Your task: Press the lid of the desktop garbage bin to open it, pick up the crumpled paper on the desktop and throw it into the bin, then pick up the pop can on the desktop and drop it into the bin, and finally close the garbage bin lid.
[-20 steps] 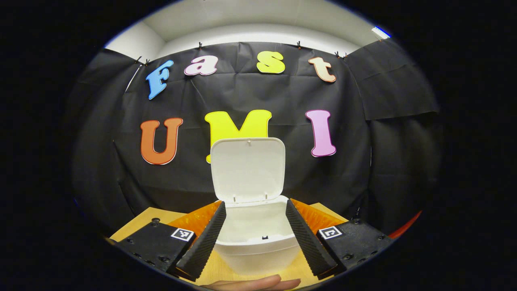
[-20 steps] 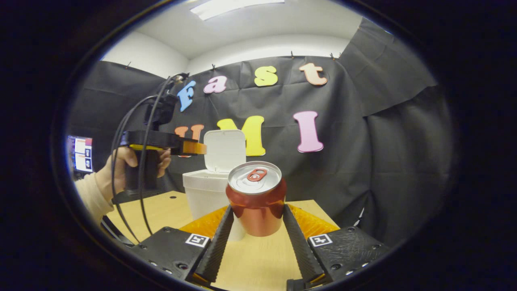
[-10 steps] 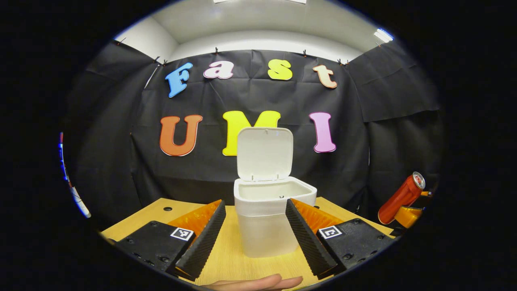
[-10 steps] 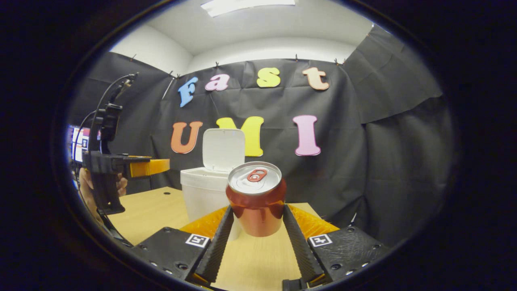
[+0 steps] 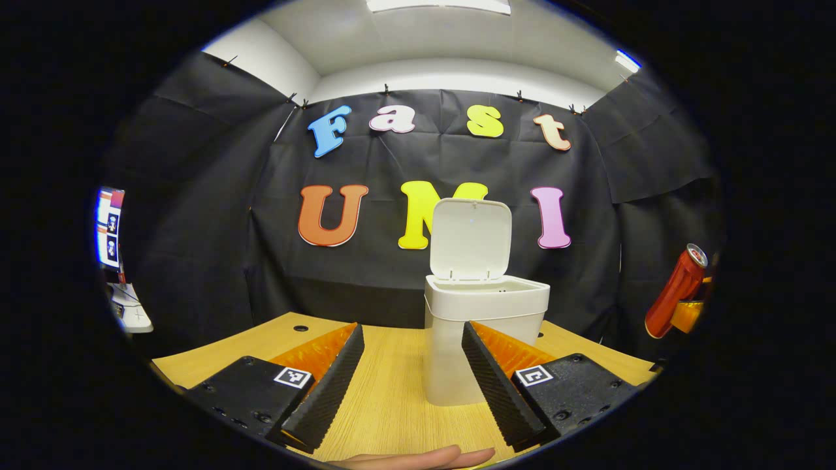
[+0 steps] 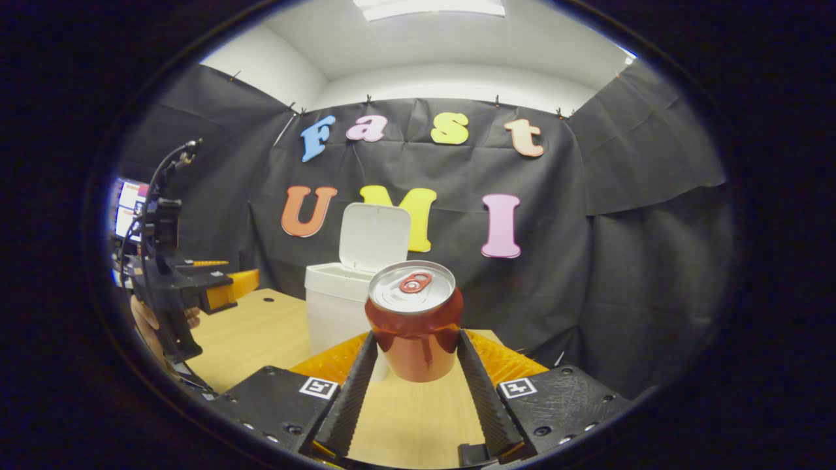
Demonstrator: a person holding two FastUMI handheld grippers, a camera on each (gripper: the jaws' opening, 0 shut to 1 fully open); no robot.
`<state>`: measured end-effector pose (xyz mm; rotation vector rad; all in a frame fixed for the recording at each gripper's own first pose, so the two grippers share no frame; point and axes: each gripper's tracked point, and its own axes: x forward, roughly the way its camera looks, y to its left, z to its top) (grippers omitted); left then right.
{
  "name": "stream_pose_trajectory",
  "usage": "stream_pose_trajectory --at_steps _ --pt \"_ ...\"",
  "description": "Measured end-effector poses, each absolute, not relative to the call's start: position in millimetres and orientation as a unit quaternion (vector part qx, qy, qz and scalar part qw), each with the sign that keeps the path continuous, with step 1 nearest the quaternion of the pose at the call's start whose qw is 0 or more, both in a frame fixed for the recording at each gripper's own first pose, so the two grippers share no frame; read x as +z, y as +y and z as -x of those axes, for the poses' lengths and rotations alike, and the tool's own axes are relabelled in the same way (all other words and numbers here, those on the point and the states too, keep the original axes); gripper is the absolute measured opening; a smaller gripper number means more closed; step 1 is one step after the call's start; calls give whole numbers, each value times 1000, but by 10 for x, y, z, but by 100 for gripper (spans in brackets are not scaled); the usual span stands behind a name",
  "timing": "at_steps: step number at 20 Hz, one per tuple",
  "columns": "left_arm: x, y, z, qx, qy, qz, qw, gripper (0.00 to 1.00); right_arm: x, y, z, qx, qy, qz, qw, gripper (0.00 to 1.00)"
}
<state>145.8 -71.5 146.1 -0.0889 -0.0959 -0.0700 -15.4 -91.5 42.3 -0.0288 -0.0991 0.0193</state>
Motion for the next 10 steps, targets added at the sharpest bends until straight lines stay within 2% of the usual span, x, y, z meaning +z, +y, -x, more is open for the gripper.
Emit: stream_pose_trajectory --at_steps 5,10 --pt "1405 -601 -1442 -38 -43 48 997 97 577 -630 30 23 -46 24 998 74" --pt "1328 -386 -1421 -24 -27 23 999 97 447 -252 -179 25 -5 44 999 75"
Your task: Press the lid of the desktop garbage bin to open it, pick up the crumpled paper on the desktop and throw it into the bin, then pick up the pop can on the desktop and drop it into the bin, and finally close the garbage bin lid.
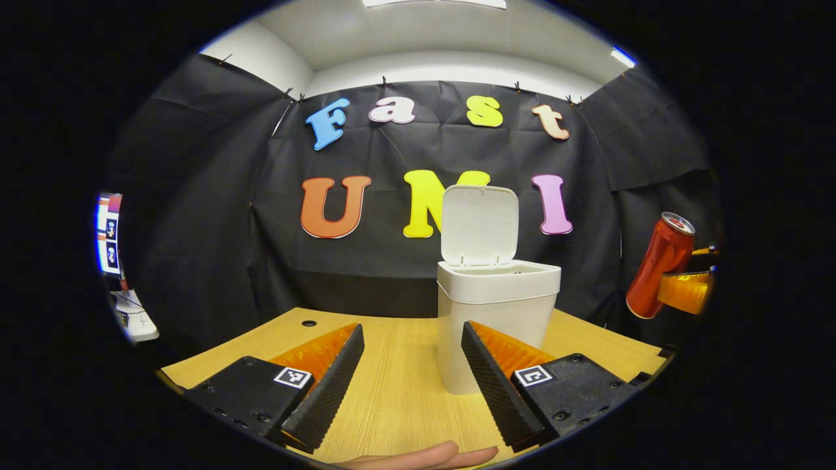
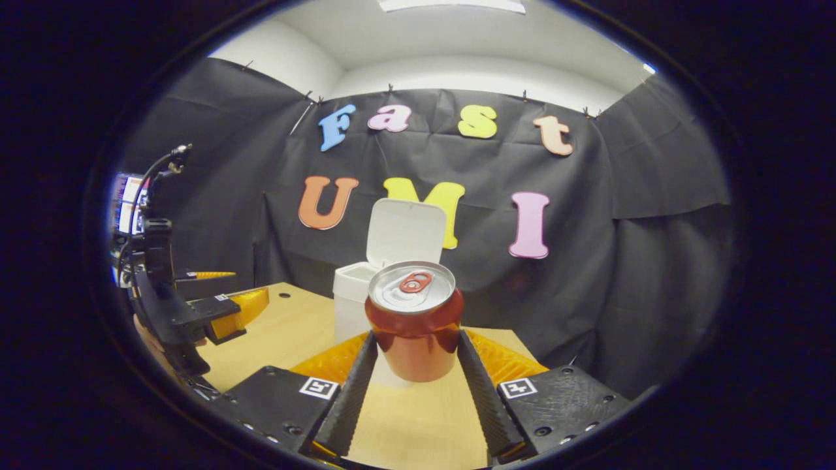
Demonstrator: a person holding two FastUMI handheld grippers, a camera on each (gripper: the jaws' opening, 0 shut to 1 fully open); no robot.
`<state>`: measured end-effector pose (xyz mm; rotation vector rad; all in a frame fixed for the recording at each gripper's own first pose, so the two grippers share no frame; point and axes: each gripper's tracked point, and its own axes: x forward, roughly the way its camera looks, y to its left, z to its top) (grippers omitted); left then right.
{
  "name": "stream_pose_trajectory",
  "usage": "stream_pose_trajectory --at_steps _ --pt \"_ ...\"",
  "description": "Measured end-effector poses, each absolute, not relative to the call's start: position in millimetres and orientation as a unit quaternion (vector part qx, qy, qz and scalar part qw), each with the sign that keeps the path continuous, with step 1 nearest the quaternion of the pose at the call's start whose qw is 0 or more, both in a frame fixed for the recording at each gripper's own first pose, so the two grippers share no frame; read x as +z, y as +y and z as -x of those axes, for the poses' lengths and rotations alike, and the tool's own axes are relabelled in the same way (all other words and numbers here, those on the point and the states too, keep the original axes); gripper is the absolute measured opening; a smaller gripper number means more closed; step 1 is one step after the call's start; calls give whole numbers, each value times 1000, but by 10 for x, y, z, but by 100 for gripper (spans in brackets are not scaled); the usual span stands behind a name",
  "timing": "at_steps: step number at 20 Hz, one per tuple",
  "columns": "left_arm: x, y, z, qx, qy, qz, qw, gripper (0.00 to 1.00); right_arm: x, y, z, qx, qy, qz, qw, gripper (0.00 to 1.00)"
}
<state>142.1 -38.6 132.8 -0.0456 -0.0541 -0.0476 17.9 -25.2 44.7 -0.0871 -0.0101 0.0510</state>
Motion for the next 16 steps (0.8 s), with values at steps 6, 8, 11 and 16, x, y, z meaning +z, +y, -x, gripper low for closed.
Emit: stream_pose_trajectory --at_steps 6,8,11,16 --pt "1347 -231 -1395 -16 -25 16 999 97 615 -92 -420 29 8 -4 1000 74" --pt "1298 -223 -1428 -18 -17 18 1000 97 666 -90 -484 28 14 -9 999 72" --pt "1240 -236 -1468 -19 -5 19 1000 97 829 -120 -651 17 9 0 1000 72" --pt "1181 -168 -1495 -7 5 9 1000 97 1038 -59 -1034 3 10 3 1000 72"
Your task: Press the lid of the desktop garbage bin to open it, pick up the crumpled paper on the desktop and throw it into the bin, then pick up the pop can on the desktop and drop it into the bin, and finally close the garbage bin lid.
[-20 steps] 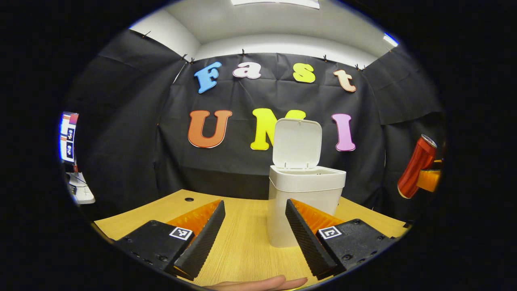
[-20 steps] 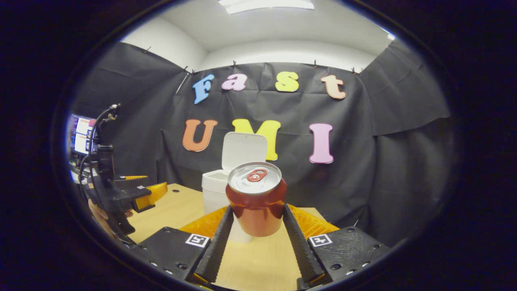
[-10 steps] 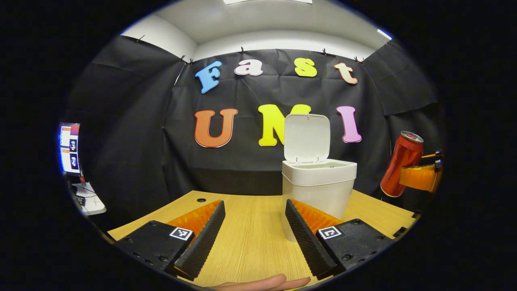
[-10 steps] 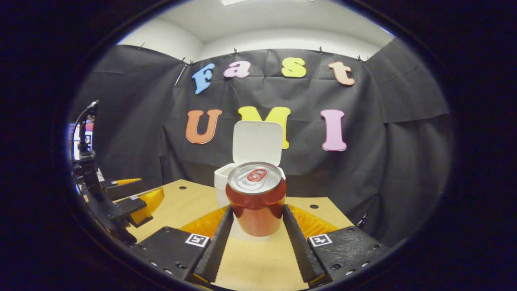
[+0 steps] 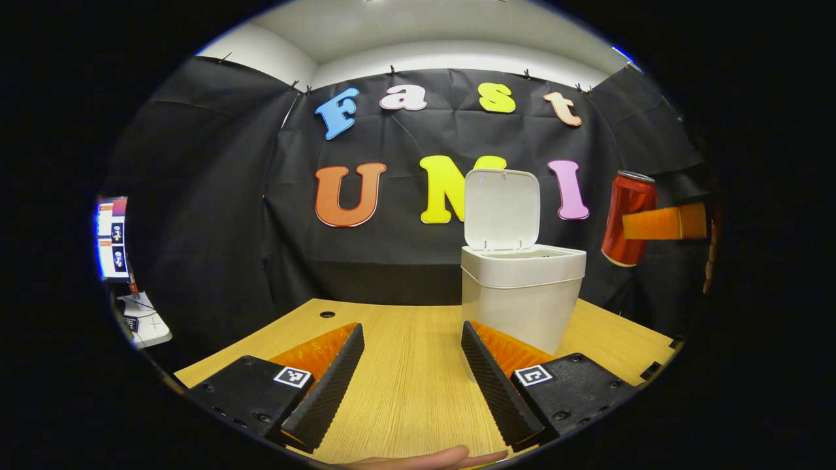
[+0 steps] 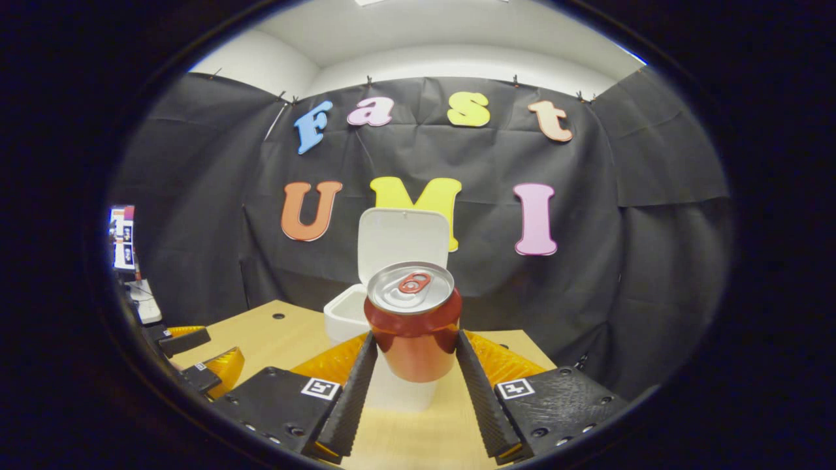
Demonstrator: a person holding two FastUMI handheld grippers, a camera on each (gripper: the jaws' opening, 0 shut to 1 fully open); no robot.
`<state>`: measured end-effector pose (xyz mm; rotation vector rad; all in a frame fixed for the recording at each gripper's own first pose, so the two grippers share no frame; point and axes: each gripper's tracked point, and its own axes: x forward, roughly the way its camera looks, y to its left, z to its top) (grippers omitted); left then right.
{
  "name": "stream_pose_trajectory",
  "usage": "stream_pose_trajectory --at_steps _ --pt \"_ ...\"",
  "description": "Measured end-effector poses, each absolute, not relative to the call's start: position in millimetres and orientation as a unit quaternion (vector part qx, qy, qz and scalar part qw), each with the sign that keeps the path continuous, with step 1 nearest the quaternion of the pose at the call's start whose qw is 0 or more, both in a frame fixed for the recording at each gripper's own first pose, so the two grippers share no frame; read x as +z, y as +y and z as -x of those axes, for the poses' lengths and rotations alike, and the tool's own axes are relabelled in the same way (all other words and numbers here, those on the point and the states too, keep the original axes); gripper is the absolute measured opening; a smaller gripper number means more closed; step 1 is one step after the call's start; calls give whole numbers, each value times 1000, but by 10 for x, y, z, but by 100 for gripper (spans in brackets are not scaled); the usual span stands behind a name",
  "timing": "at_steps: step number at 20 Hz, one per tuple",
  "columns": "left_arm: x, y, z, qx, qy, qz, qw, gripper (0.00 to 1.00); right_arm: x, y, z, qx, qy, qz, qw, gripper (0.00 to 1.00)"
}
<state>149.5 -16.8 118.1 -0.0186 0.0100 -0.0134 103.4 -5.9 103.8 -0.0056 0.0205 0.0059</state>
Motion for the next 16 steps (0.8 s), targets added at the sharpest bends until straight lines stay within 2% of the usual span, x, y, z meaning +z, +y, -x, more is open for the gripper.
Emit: stream_pose_trajectory --at_steps 8,16 --pt "1243 -218 -1448 -12 -8 -9 1000 97 1370 65 -1464 -1 -5 22 1000 72" --pt "1338 -119 -1407 -8 -26 -11 1000 96 1342 52 -2022 -20 51 24 998 72"
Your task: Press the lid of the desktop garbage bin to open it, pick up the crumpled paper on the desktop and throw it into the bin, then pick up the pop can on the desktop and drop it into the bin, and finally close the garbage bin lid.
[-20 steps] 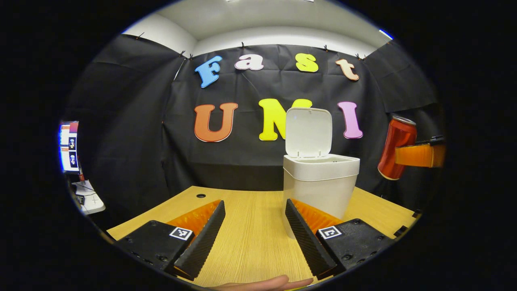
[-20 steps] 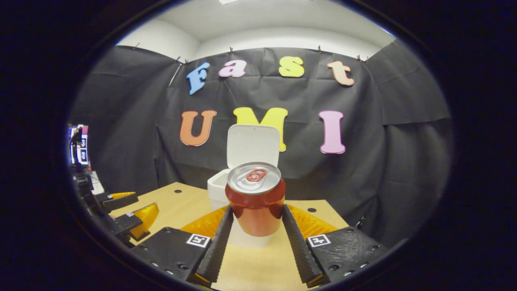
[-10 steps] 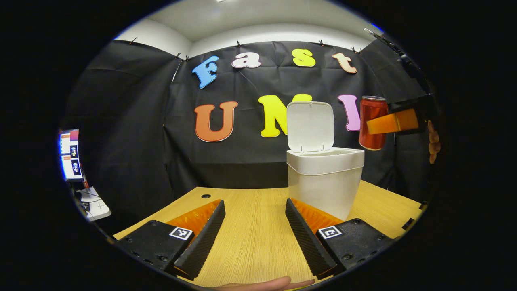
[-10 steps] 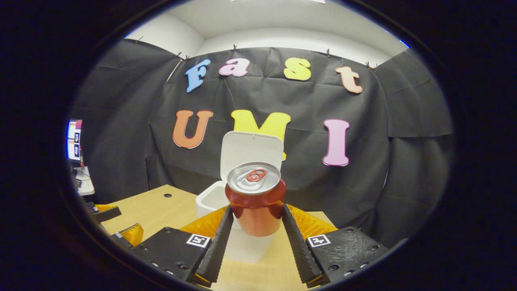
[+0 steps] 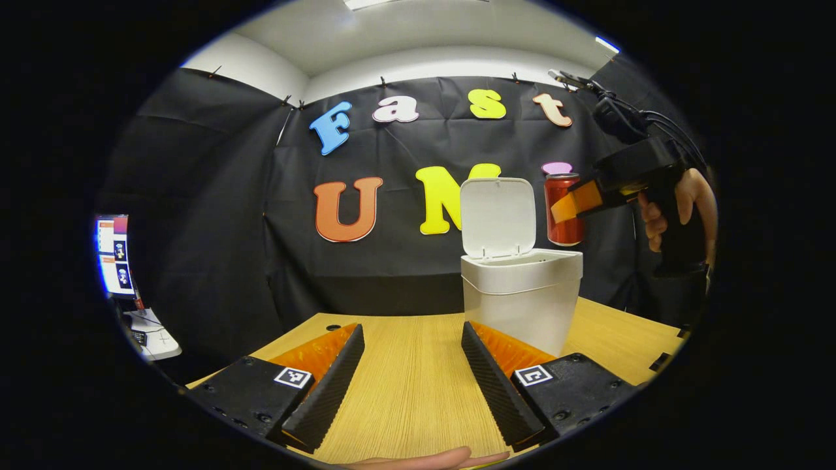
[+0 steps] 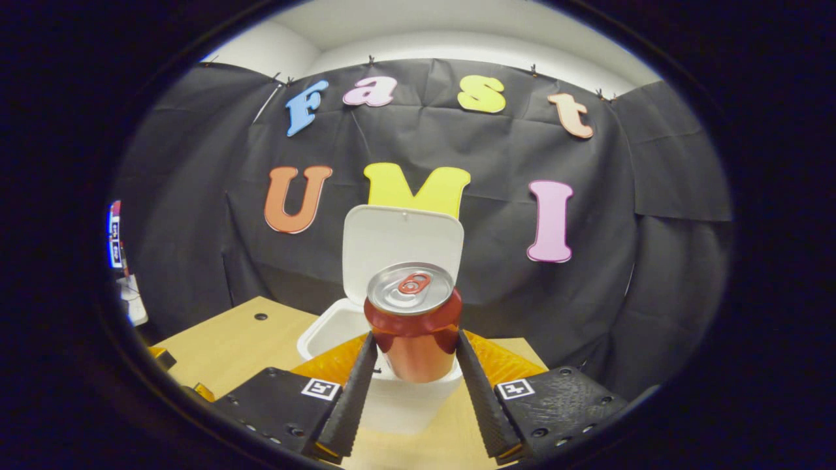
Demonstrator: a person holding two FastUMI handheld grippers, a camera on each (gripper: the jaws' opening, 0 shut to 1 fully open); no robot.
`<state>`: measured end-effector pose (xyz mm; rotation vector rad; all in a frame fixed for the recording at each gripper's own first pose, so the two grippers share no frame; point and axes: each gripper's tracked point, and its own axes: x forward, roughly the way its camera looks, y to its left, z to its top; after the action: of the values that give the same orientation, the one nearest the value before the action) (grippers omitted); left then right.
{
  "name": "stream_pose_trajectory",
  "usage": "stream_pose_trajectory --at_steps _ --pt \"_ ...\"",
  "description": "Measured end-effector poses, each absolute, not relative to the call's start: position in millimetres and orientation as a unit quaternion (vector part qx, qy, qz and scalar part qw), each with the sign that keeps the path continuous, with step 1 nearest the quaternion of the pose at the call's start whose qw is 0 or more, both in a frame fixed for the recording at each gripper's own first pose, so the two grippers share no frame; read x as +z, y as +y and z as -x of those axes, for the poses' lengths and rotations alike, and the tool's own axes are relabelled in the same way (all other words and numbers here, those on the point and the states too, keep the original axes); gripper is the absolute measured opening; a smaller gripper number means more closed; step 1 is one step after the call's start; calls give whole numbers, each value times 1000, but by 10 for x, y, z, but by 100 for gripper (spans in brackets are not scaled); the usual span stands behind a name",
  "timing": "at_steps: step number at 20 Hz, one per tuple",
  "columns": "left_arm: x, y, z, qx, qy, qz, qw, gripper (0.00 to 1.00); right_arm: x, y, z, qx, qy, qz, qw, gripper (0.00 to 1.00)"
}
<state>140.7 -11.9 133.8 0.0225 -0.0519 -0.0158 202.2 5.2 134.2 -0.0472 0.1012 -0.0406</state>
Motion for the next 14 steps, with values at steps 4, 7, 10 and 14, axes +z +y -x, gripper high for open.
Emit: stream_pose_trajectory --at_steps 4,7,10,14 --pt "1310 -53 -1419 -1 -22 -10 1000 97 1271 87 -2303 -16 73 16 997 72" --pt "1322 47 -1439 8 -27 -14 999 97 1189 199 -2487 -1 83 13 996 72" --pt "1263 177 -1500 17 -18 -4 1000 96 1044 281 -2597 10 106 5 994 72" --pt "1230 282 -1525 30 -11 0 1000 97 1061 332 -2650 9 106 7 994 72"
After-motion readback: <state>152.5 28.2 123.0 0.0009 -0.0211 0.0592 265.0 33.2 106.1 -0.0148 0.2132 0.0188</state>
